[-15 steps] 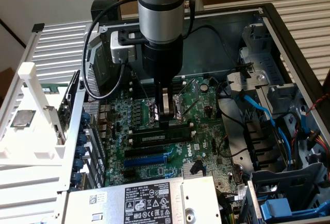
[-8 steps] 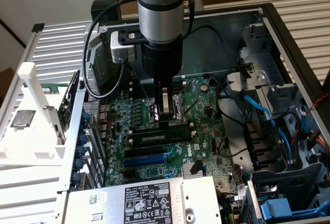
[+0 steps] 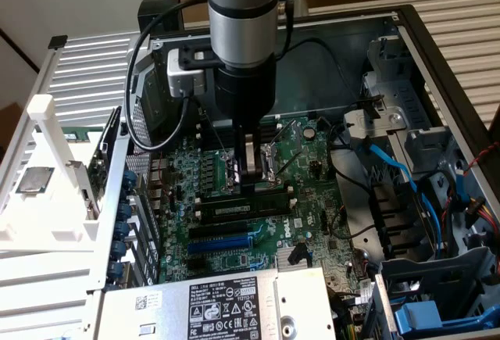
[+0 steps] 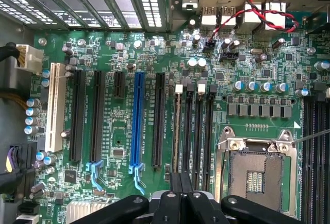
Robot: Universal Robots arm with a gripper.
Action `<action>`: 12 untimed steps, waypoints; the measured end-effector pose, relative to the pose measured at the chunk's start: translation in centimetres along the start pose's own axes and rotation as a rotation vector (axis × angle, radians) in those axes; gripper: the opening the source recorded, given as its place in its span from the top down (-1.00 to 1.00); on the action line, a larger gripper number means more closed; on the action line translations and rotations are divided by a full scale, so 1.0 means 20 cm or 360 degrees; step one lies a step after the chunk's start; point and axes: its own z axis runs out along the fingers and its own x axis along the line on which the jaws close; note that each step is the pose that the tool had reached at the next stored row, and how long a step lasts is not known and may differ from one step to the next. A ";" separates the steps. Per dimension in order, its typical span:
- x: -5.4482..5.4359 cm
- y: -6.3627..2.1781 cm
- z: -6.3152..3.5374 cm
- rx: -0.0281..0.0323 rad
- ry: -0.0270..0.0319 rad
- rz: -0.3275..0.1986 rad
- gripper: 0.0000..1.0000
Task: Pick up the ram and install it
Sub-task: 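Press down the ram until it locks into place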
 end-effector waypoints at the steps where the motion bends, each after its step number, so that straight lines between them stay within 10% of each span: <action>1: 0.00 0.002 0.002 0.00000 -0.00001 0.0000 0.80; 12: 0.00 0.004 0.019 0.00001 -0.00002 0.0000 0.80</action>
